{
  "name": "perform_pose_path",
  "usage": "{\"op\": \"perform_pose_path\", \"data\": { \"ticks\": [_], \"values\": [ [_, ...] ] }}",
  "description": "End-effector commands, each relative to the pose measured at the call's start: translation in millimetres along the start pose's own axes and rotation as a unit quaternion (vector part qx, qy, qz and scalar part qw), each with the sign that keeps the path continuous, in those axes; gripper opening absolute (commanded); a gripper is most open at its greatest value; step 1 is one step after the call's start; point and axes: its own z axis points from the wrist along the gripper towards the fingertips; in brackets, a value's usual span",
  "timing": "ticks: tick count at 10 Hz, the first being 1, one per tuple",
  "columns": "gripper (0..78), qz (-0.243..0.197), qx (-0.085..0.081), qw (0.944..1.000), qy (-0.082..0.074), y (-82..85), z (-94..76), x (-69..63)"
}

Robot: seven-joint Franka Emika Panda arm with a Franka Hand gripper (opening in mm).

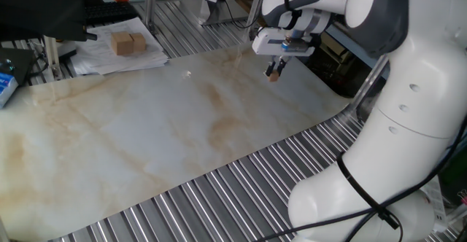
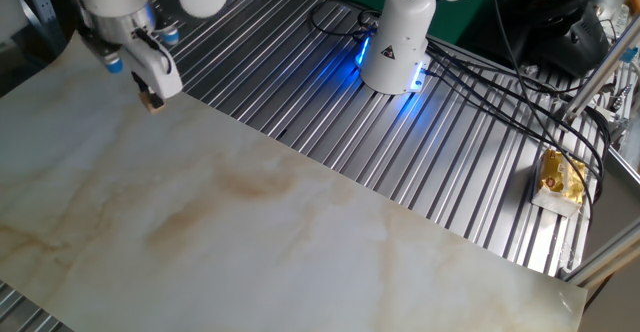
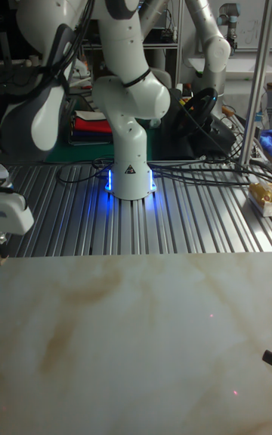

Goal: Pick up the small block on the left and move it to the right

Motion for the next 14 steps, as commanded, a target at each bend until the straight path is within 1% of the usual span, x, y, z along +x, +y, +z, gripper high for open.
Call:
{"op": "perform_pose_path", "data": {
  "ticks": [1,2,3,4,6,7,11,14],
  "values": [
    [1.3,-0.009,-0.007,0.9998,-0.015,13.1,-9.2,12.0],
    [1.3,-0.018,-0.009,0.9994,-0.027,13.3,-9.3,12.2],
    [1.3,-0.021,-0.009,0.9992,-0.034,13.3,-9.3,12.2],
    [1.3,-0.024,-0.01,0.9985,-0.048,13.4,-9.4,12.3],
    [1.3,-0.025,-0.009,0.9981,-0.056,14.6,-10.1,13.5],
    [1.3,-0.026,-0.008,0.9979,-0.059,17.6,-11.9,16.5],
    [1.3,-0.032,0.0,0.9976,-0.061,28.1,-18.3,27.7],
    [1.3,-0.037,-0.001,0.9974,-0.062,29.5,-17.8,28.7]
  ]
}}
